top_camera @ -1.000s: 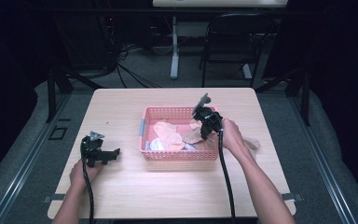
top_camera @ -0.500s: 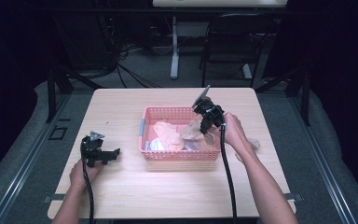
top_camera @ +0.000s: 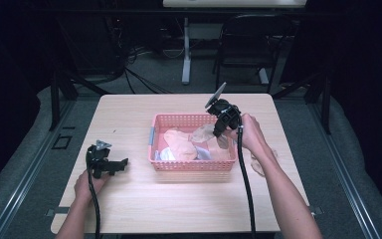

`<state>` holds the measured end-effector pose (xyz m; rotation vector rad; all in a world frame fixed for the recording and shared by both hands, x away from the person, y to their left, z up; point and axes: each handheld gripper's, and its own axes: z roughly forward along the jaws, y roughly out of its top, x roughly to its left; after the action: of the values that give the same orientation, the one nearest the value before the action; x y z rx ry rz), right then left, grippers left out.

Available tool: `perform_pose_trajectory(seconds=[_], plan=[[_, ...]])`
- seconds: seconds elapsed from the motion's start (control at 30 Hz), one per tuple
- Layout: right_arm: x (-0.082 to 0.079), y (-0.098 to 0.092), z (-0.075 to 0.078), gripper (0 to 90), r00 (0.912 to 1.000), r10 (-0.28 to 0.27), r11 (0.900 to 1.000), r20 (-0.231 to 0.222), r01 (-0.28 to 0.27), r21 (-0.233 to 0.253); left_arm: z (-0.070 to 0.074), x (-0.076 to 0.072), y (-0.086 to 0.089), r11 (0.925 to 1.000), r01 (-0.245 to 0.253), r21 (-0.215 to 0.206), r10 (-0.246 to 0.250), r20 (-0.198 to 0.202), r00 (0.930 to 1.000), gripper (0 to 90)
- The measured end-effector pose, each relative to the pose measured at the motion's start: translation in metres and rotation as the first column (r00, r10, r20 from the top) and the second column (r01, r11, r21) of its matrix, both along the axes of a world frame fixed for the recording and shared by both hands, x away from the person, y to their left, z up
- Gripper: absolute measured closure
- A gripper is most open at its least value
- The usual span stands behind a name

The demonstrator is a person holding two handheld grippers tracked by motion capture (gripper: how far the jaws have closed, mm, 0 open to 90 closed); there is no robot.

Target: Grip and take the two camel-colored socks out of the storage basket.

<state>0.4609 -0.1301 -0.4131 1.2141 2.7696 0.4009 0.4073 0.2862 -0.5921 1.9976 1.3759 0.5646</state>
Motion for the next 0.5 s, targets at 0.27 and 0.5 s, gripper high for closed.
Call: perform_pose_trajectory(seconds=[0.27, 0.5], plan=[[-0.002, 0.0, 0.016, 86.0, 0.9997, 0.003, 1.0, 0.022, -0.003, 0.015, 0.0, 0.0, 0.0, 1.0, 0.0, 0.0, 0.0, 0.0, 1.0, 0.0], [-0.005, 0.0, 0.026, 86.0, 0.9993, 0.006, 1.0, 0.036, -0.007, 0.023, 0.0, 0.0, 0.0, 1.0, 0.0, 0.0, 0.0, 0.0, 1.0, 0.0]])
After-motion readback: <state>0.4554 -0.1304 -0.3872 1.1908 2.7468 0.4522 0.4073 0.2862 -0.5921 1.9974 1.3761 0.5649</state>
